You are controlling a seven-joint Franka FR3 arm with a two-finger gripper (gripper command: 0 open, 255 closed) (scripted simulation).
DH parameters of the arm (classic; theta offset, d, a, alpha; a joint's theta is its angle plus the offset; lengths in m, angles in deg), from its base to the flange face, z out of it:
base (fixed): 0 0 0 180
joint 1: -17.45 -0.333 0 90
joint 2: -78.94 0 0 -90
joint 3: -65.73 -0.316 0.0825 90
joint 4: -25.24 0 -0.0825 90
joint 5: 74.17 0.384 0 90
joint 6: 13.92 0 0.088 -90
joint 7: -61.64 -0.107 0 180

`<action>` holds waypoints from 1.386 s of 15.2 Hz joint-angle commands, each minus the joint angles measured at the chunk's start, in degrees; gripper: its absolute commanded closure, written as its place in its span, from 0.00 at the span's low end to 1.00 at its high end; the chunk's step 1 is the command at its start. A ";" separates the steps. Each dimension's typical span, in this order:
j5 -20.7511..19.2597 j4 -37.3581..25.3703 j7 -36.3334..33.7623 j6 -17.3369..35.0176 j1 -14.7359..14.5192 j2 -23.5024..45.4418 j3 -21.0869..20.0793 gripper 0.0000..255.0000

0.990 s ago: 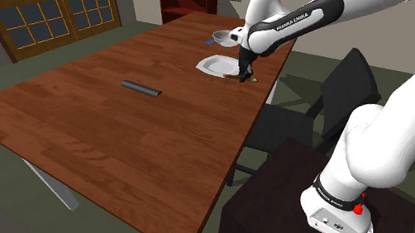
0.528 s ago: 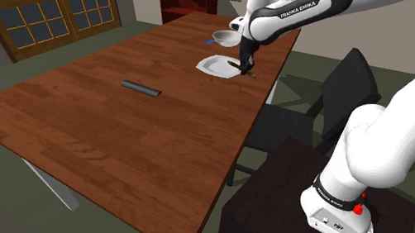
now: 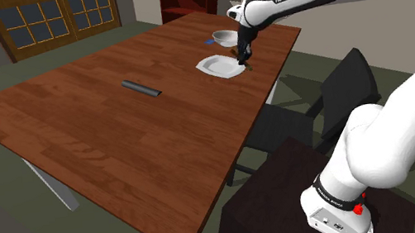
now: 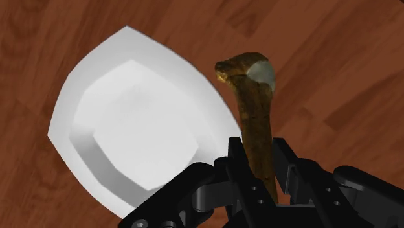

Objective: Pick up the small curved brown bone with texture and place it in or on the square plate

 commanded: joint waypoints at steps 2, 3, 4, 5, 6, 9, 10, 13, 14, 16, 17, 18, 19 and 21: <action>4.47 -7.33 3.60 -0.05 -0.99 7.52 2.01 1.00; 6.18 -9.97 4.95 -0.32 -1.07 10.07 2.56 1.00; 7.96 -12.70 6.31 -0.70 -1.01 12.65 3.02 1.00; 9.79 -15.52 7.67 -1.18 -0.83 15.26 3.40 1.00; 11.63 -18.44 9.01 -1.78 -0.45 17.89 3.64 1.00; 17.01 -27.92 12.63 -4.31 1.56 25.89 3.76 1.00; 18.58 -31.19 13.59 -5.33 2.50 28.45 3.57 1.00; 18.82 -29.38 13.66 -3.16 2.63 28.86 3.31 1.00; 18.93 -28.81 13.70 -2.45 2.65 29.03 3.27 1.00; 19.18 -27.72 13.81 -1.03 2.69 29.40 3.16 1.00; 19.32 -27.20 13.87 -0.33 2.72 29.61 3.11 1.00; 19.46 -26.69 13.93 0.37 2.75 29.82 3.05 1.00; 19.62 -26.19 14.00 1.06 2.79 30.05 2.99 1.00; 19.96 -25.24 14.16 2.44 2.88 30.55 2.85 1.00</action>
